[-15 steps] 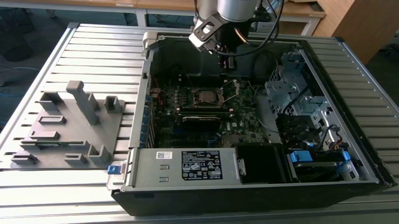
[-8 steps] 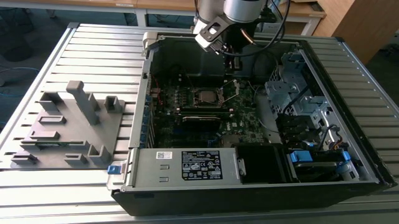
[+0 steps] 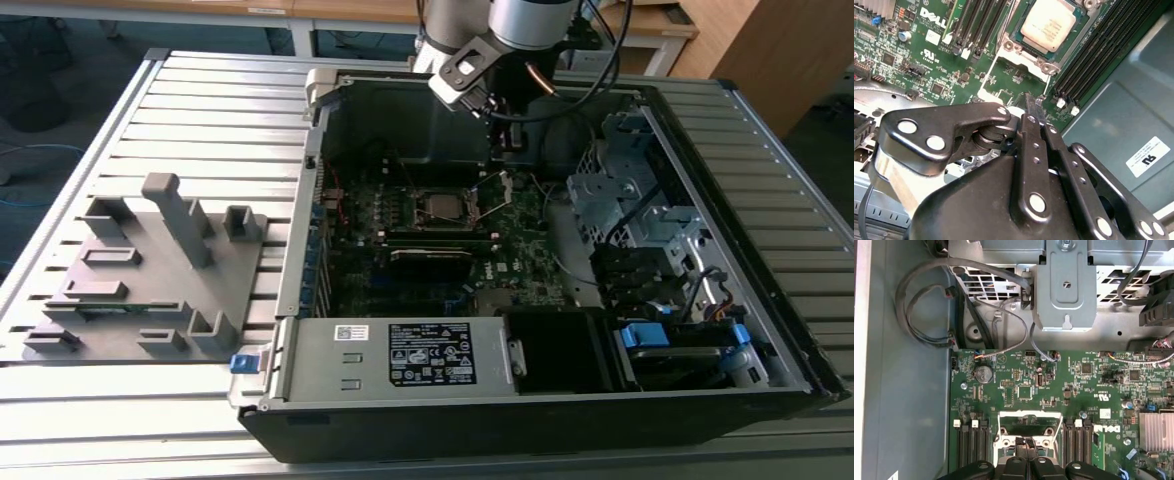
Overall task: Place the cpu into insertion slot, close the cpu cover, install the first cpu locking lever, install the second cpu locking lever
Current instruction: 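Close the cpu cover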
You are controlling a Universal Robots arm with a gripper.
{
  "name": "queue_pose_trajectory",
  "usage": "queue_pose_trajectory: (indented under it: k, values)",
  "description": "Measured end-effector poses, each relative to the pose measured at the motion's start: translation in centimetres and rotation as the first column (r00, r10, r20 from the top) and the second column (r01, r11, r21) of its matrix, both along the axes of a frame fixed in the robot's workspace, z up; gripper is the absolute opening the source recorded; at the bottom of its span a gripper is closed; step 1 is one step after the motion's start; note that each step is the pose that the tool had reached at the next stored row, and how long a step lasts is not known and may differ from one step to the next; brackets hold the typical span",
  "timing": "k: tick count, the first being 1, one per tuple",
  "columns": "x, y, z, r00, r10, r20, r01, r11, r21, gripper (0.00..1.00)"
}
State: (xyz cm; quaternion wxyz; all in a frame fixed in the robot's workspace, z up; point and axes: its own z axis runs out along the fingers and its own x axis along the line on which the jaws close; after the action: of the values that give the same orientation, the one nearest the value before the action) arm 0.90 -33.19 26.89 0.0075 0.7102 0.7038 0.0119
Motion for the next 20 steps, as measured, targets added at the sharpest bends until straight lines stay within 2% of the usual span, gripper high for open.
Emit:
queue_pose_trajectory:
  k: [13, 20]
  values:
    - [0.09, 0.0, -0.29, 1.0, 0.0, 0.0001, 0.0, 1.0, 0.0002, 0.1]
    - [0.99, 0.0, -0.54, 1.0, 0.0, 0.0, 0.0, 1.0, 0.0001, 0.1]
